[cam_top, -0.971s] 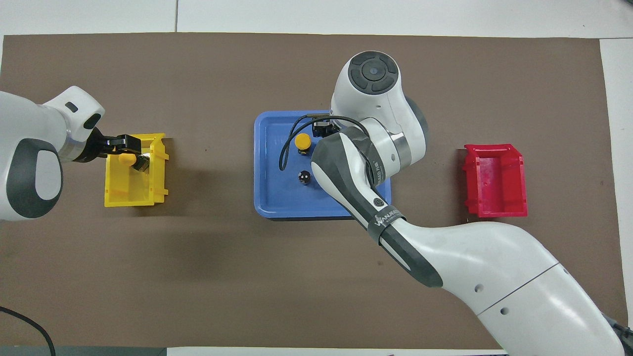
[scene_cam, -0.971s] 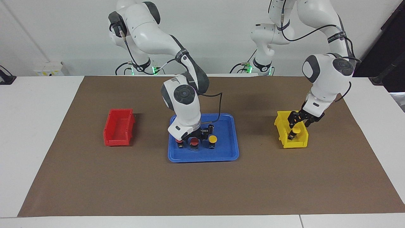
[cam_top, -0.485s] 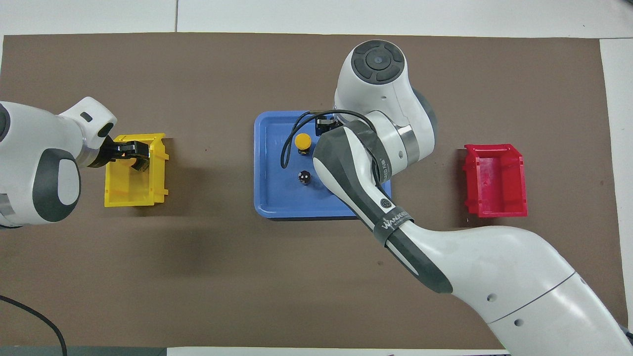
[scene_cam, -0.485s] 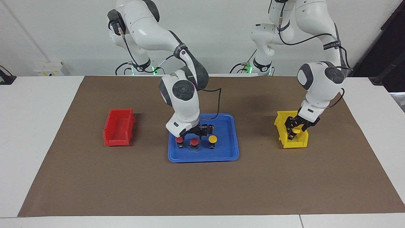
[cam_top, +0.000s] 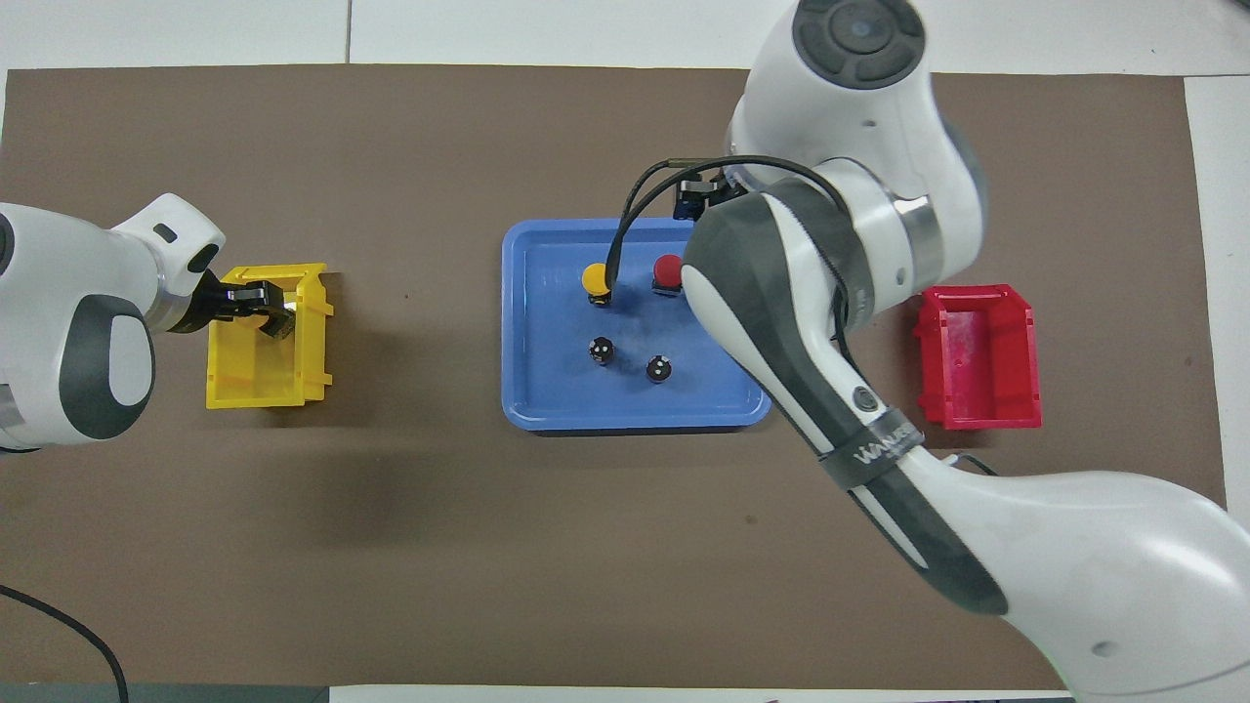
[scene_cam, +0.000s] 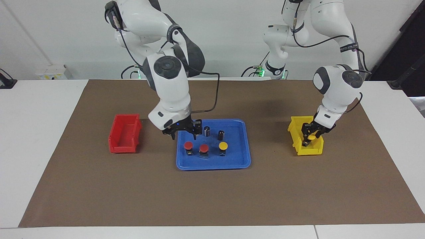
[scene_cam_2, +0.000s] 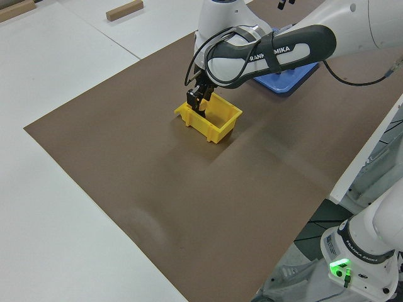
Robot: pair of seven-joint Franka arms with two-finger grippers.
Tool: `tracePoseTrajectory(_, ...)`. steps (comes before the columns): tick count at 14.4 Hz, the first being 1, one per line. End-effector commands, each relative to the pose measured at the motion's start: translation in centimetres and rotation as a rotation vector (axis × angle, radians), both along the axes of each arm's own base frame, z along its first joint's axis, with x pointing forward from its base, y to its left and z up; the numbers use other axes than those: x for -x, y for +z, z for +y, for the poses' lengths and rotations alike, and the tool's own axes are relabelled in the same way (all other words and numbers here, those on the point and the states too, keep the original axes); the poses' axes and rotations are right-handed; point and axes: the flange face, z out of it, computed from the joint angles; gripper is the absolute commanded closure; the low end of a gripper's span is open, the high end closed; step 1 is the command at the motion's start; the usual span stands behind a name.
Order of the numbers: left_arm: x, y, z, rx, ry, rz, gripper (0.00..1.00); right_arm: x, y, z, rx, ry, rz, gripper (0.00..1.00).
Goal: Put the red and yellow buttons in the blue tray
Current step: 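Grasp the second yellow button with the left gripper while the right gripper withdraws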
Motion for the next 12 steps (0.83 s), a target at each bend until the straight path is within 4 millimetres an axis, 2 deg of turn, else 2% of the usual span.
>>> tracePoseTrajectory(1, 0.3, -0.1, 0.3, -0.006, -0.012, -0.017, 0.59, 2.1, 3.7, -6.7, 0.021, 0.0, 0.043, 0.0)
tracePoseTrajectory(4, 0.2, 0.1, 0.3, -0.006, -0.014, -0.02, 0.87, 3.8, 7.4, -14.1, 0.031, -0.076, 0.074, 0.0)
tracePoseTrajectory(5, 0.1, 0.1, 0.2, -0.006, -0.014, -0.015, 0.93, 4.6, 8.3, -16.5, 0.032, -0.069, 0.09, 0.0)
tracePoseTrajectory(7, -0.5, 1.6, -0.4, -0.004, -0.019, 0.012, 0.95, 7.0, 9.2, -20.1, 0.033, -0.063, 0.108, 0.0)
tracePoseTrajectory(10, -2.5, 9.0, -1.5, -0.004, -0.008, 0.083, 0.95, 10.3, 9.0, -24.7, 0.03, -0.018, 0.134, 0.0)
tracePoseTrajectory(11, -2.8, 11.3, -1.9, -0.024, -0.01, 0.1, 0.95, 10.2, 8.9, -25.1, 0.031, -0.017, 0.135, 0.0)
tracePoseTrajectory(12, -3.0, 13.5, -3.5, -0.055, -0.015, 0.095, 0.95, 10.3, 8.9, -26.0, 0.03, -0.036, 0.135, 0.0)
